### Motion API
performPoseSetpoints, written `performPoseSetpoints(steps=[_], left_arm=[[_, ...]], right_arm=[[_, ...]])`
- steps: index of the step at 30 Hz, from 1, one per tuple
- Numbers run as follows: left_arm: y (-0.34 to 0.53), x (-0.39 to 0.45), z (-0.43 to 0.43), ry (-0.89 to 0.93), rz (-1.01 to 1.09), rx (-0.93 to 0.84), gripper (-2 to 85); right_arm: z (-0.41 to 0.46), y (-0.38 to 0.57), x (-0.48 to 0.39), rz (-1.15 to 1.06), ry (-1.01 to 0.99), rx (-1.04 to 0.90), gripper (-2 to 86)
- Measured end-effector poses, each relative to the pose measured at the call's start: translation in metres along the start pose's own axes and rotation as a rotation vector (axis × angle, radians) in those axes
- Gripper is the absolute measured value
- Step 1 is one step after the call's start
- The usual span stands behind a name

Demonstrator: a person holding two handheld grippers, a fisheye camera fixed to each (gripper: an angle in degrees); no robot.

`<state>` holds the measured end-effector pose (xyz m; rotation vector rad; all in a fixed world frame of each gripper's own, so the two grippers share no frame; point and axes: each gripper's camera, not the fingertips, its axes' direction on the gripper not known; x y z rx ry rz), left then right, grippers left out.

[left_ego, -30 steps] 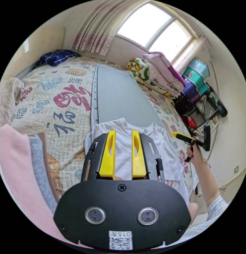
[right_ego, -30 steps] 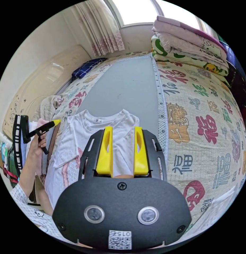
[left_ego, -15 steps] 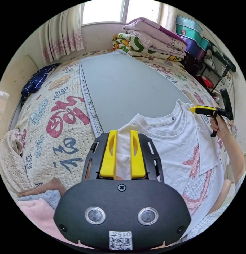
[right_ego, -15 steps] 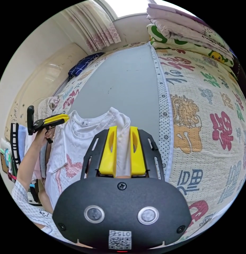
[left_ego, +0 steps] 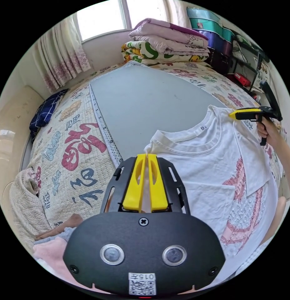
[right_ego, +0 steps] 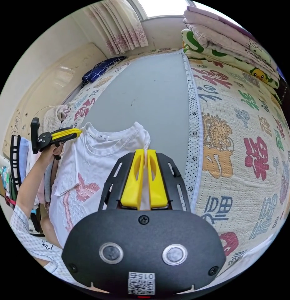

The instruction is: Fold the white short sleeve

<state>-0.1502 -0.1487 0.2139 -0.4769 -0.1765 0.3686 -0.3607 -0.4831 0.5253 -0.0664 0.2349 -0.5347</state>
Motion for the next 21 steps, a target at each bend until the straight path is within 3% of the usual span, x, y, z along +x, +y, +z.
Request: performPoseSetpoints(steps=[13, 21], left_arm=[[0.002, -0.01, -0.141, 0.114, -0.145, 0.386, -0.2], [0.178, 0.047, -0.199, 0.301, -0.135, 0.45, -0.1]], right_arm=[[-0.261, -0.022, -0.056, 0.093, 0.095, 0.326, -0.1], [-0.381, 0.145, -0.118, -0.091, -0.126, 0.311, -0.1]])
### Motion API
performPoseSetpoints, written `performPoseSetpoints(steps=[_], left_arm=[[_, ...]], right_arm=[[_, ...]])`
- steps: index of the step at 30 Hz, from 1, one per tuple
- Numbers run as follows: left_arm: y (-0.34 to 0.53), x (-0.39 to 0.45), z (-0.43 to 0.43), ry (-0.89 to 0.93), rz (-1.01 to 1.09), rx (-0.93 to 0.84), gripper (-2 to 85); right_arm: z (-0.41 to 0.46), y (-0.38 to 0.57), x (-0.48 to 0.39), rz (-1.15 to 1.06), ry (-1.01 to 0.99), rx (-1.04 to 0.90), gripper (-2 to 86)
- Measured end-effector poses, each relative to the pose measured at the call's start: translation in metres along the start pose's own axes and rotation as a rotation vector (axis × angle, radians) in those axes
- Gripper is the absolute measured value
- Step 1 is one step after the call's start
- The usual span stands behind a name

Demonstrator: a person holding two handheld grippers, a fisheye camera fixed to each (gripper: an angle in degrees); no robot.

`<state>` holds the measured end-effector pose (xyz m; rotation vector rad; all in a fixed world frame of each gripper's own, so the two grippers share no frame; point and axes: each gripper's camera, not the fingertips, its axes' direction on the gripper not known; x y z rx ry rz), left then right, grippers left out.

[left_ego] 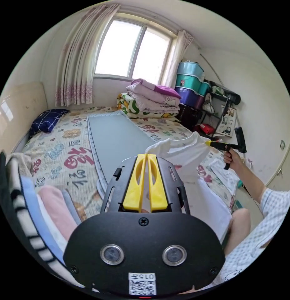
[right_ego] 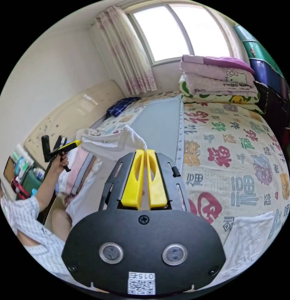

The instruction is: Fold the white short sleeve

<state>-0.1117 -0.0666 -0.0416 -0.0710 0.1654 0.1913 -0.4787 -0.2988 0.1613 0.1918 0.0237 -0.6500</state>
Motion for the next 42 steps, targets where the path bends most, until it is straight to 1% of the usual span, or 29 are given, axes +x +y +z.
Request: performPoseSetpoints(steps=[2, 4, 6, 8, 11, 16, 19, 20, 21, 23, 26, 27, 30, 31, 32, 34, 35, 36, 37, 39, 40, 42], left_arm=[[0.071, 0.022, -0.037, 0.075, 0.043, -0.03, -0.1], [0.122, 0.04, -0.054, 0.122, 0.079, -0.072, -0.2], [0.168, 0.055, -0.057, 0.143, 0.103, -0.184, -0.3], [0.219, 0.063, -0.054, 0.14, 0.116, -0.3, -0.2], [0.255, 0.061, -0.047, 0.145, 0.096, -0.394, -0.2], [0.264, 0.067, -0.053, 0.127, 0.099, -0.381, 0.5], [0.263, 0.069, -0.06, 0.145, 0.09, -0.431, 2.8], [0.262, 0.071, -0.068, 0.138, 0.092, -0.411, 4.9], [0.26, 0.072, -0.074, 0.136, 0.095, -0.387, 5.2], [0.246, 0.075, -0.088, 0.136, 0.102, -0.287, 5.9], [0.218, 0.074, -0.069, 0.107, 0.071, -0.231, 6.4], [0.212, 0.071, -0.061, 0.091, 0.051, -0.227, 6.5], [0.184, 0.049, -0.009, -0.014, -0.074, -0.243, 9.8], [0.177, 0.033, 0.008, -0.06, -0.147, -0.223, 12.5], [0.172, 0.015, 0.022, -0.116, -0.229, -0.208, 13.1], [0.17, -0.006, 0.037, -0.203, -0.311, -0.181, 13.3], [0.171, -0.015, 0.047, -0.276, -0.343, -0.186, 13.1], [0.171, -0.017, 0.051, -0.304, -0.344, -0.192, 13.0], [0.173, -0.023, 0.063, -0.292, -0.329, -0.226, 12.9], [0.181, -0.039, 0.081, -0.214, -0.384, -0.275, 12.9], [0.188, -0.052, 0.089, -0.16, -0.44, -0.274, 12.9], [0.195, -0.071, 0.091, -0.069, -0.535, -0.196, 12.2]], right_arm=[[-0.041, 0.068, -0.039, -0.086, -0.056, -0.063, -0.1], [-0.062, 0.12, -0.065, -0.13, -0.091, -0.132, -0.1], [-0.071, 0.167, -0.085, -0.135, -0.109, -0.211, 0.0], [-0.068, 0.214, -0.106, -0.139, -0.149, -0.351, 0.1], [-0.061, 0.244, -0.123, -0.163, -0.151, -0.467, 0.6], [-0.077, 0.236, -0.132, -0.152, -0.104, -0.531, 3.3], [-0.106, 0.221, -0.126, -0.13, -0.112, -0.521, 5.5], [-0.121, 0.213, -0.118, -0.106, -0.102, -0.49, 6.0], [-0.128, 0.208, -0.113, -0.087, -0.094, -0.468, 6.1], [-0.155, 0.185, -0.081, 0.048, -0.038, -0.339, 7.0], [-0.172, 0.152, -0.034, 0.226, -0.043, -0.184, 9.4], [-0.172, 0.145, -0.025, 0.253, -0.047, -0.165, 9.9], [-0.157, 0.11, 0.017, 0.391, -0.055, -0.136, 12.4], [-0.149, 0.097, 0.033, 0.442, -0.055, -0.134, 13.1], [-0.14, 0.085, 0.048, 0.484, -0.047, -0.134, 13.6], [-0.128, 0.072, 0.067, 0.538, -0.008, -0.143, 14.4], [-0.12, 0.067, 0.079, 0.564, 0.022, -0.155, 15.4], [-0.115, 0.065, 0.084, 0.576, 0.029, -0.164, 16.0], [-0.106, 0.063, 0.094, 0.596, 0.018, -0.183, 16.1], [-0.093, 0.066, 0.106, 0.613, -0.01, -0.203, 15.7], [-0.087, 0.07, 0.111, 0.617, -0.015, -0.199, 14.8], [-0.082, 0.077, 0.119, 0.638, -0.042, -0.178, 12.4]])
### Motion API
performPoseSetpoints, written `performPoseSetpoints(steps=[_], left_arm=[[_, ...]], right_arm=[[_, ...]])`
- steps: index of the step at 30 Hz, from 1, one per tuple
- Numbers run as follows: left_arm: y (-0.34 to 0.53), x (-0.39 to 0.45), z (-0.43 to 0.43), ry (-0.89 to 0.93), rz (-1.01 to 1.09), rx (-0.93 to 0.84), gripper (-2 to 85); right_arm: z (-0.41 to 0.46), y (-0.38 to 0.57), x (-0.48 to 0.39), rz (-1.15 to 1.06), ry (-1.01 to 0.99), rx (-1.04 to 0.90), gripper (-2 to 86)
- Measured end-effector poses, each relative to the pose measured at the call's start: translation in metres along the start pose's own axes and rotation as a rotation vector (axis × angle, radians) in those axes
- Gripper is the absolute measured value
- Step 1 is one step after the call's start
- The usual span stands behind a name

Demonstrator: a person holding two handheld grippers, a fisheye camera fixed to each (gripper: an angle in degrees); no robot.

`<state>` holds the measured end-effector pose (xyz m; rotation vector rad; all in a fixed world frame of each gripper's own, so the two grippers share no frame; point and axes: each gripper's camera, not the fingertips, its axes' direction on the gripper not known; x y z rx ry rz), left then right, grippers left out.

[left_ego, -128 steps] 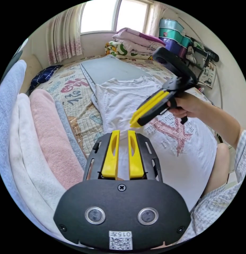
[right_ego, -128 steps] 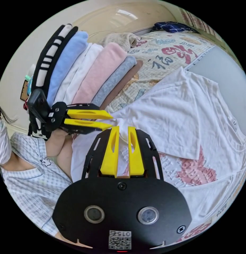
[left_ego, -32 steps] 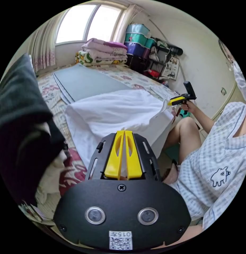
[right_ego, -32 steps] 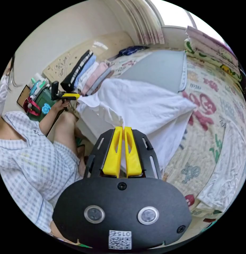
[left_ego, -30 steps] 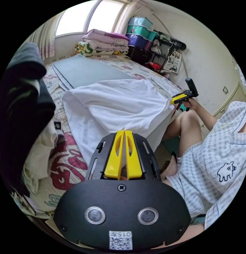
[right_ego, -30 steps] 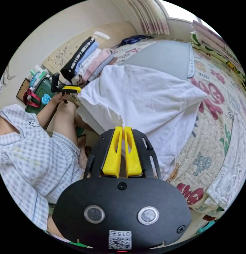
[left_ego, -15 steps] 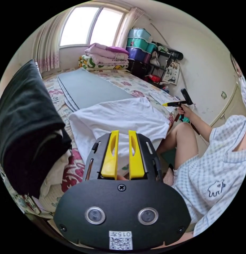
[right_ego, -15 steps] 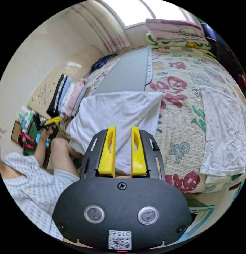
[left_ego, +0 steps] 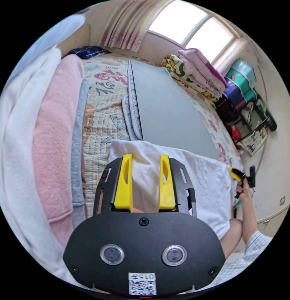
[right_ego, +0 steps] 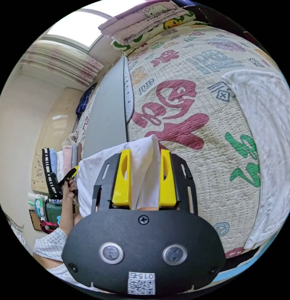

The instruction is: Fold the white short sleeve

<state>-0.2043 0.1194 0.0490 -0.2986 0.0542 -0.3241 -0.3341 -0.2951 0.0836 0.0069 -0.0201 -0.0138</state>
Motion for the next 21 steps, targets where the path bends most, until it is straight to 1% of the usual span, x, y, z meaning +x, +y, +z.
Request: performPoseSetpoints(steps=[1, 3, 5, 6, 7, 8, 11, 12, 14, 16, 18, 21], left_arm=[[-0.003, -0.01, 0.0, 0.05, -0.038, 0.032, 11.6], [-0.008, -0.017, 0.002, 0.046, -0.048, 0.04, 10.4], [-0.012, -0.021, 0.012, 0.056, -0.027, -0.005, 6.7], [-0.013, -0.022, 0.014, 0.062, -0.027, -0.012, 4.9], [-0.014, -0.024, 0.016, 0.072, -0.023, -0.007, 1.1], [-0.014, -0.025, 0.015, 0.066, -0.021, 0.017, 0.5], [-0.014, -0.024, 0.002, 0.003, -0.016, 0.126, -0.3], [-0.014, -0.024, 0.001, 0.0, -0.015, 0.132, -0.3], [-0.015, -0.024, 0.002, -0.015, -0.012, 0.145, -0.4], [-0.015, -0.025, 0.004, 0.001, -0.019, 0.134, -0.3], [-0.018, -0.026, 0.007, 0.041, -0.021, 0.095, 0.1], [-0.02, -0.025, 0.01, 0.097, -0.009, 0.054, 3.9]], right_arm=[[0.001, -0.003, 0.005, 0.007, -0.036, -0.001, 10.5], [-0.002, -0.007, 0.006, -0.002, -0.026, 0.012, 8.9], [-0.005, -0.005, 0.005, -0.007, 0.028, 0.066, 5.2], [-0.006, -0.004, 0.006, -0.006, 0.024, 0.077, 4.0], [-0.008, -0.002, 0.01, 0.009, 0.009, 0.101, 2.4], [-0.012, 0.0, 0.015, 0.034, 0.009, 0.136, 1.5], [-0.022, 0.009, 0.028, 0.075, 0.013, 0.207, 0.6], [-0.024, 0.011, 0.03, 0.078, 0.014, 0.219, 0.4], [-0.025, 0.02, 0.032, 0.064, 0.1, 0.252, 0.4], [-0.02, 0.03, 0.031, 0.052, 0.171, 0.271, 0.5], [-0.011, 0.041, 0.034, 0.048, 0.169, 0.255, 0.9], [-0.002, 0.066, 0.043, 0.086, 0.196, 0.264, 2.4]])
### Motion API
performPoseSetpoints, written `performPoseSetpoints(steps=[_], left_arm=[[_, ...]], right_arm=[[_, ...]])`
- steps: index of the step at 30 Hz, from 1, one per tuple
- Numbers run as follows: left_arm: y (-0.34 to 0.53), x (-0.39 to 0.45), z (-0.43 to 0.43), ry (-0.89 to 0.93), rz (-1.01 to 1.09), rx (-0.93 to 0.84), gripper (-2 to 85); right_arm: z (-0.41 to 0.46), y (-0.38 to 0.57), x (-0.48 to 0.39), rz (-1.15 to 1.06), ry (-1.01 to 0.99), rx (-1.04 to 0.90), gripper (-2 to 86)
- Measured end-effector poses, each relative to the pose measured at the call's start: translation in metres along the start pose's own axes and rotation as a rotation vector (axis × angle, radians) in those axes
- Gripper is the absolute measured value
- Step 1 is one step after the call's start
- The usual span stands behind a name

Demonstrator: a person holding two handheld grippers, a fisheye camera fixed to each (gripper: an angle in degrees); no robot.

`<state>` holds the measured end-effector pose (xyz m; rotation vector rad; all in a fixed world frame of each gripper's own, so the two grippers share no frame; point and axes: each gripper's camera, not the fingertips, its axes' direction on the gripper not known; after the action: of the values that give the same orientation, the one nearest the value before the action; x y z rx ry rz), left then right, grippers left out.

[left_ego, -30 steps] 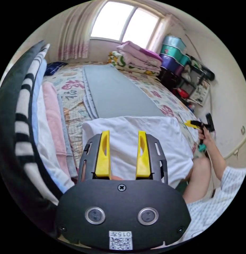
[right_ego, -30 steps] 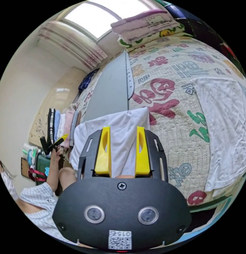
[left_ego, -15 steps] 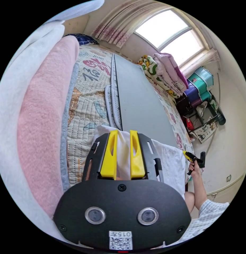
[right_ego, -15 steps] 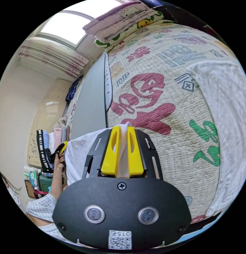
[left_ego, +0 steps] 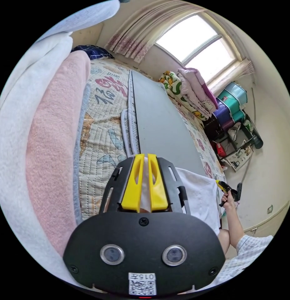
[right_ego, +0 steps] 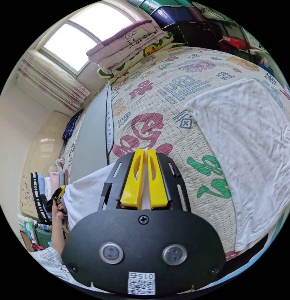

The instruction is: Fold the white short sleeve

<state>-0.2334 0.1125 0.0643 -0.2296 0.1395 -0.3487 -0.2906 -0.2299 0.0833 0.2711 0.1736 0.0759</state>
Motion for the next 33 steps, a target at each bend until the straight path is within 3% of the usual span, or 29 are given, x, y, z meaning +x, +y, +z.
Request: performPoseSetpoints(steps=[3, 5, 7, 11, 16, 23, 29, 33], left_arm=[[-0.001, -0.001, 0.004, 0.022, -0.01, -0.041, 7.3], [-0.001, -0.004, 0.01, 0.023, -0.043, -0.063, 8.0], [-0.002, -0.005, 0.015, 0.038, -0.074, -0.068, 8.2], [0.0, 0.002, 0.012, 0.02, -0.14, -0.037, 9.2], [0.014, 0.017, 0.002, -0.005, -0.165, -0.007, 11.1], [0.002, 0.021, 0.012, 0.021, -0.12, -0.022, 9.6], [-0.01, 0.044, 0.003, -0.032, -0.009, -0.008, 3.1], [-0.016, 0.065, -0.011, -0.07, 0.071, 0.022, 1.6]], right_arm=[[-0.02, 0.032, 0.002, 0.015, 0.127, 0.084, 4.6], [-0.047, 0.072, -0.041, -0.174, 0.224, 0.2, 4.8], [-0.056, 0.116, -0.096, -0.418, 0.159, 0.233, 4.1], [-0.032, 0.249, -0.225, -0.961, -0.226, 0.009, 4.5], [0.004, 0.415, -0.314, -1.347, -0.382, -0.281, 9.5], [0.052, 0.551, -0.337, -1.431, -0.409, -0.485, 10.2], [0.066, 0.597, -0.328, -1.448, -0.28, -0.46, 5.3], [0.055, 0.606, -0.321, -1.456, -0.359, -0.451, 1.2]])
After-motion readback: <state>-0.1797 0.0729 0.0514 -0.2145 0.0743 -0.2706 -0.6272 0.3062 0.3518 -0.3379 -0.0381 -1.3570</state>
